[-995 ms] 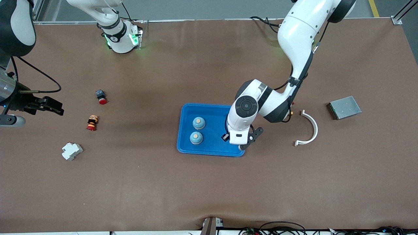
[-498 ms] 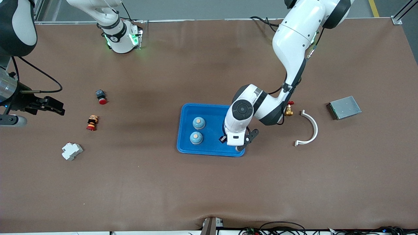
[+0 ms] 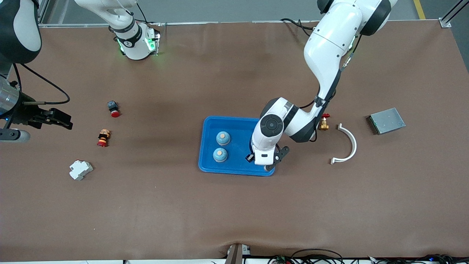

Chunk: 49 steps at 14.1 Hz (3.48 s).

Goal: Place electrolytic capacitor and blue bell in tray

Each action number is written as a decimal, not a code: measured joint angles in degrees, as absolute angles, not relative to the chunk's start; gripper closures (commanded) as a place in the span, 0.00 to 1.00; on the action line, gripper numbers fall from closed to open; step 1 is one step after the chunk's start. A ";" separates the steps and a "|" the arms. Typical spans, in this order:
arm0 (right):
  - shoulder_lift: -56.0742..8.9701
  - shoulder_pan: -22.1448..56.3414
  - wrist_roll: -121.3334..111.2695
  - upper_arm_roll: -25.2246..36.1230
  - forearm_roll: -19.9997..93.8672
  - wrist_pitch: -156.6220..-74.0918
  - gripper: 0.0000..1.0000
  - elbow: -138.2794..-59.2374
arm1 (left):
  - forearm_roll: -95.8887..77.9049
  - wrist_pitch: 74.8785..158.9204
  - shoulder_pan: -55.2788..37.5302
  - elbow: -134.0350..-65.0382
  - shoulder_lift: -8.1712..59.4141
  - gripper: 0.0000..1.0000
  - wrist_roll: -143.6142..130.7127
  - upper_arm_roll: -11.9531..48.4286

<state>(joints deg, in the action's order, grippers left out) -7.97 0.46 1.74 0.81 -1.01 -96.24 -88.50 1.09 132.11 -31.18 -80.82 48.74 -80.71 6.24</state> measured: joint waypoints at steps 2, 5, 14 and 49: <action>-7.86 0.46 1.77 0.84 -0.69 -96.24 0.00 -88.49 | 1.09 132.62 -31.18 -80.82 49.06 0.96 -80.72 6.20; -7.44 0.24 1.93 1.45 2.43 -96.24 0.00 -88.49 | 1.09 132.98 -31.18 -80.83 49.21 0.51 -80.73 6.03; -5.16 -0.39 1.93 1.69 3.16 -95.27 0.00 -88.49 | 1.09 132.25 -31.17 -79.41 48.69 0.00 -80.73 5.84; -4.16 -0.63 1.90 1.79 1.85 -93.72 0.00 -89.03 | -4.07 103.95 2.41 -121.78 -16.40 0.00 -5.91 5.64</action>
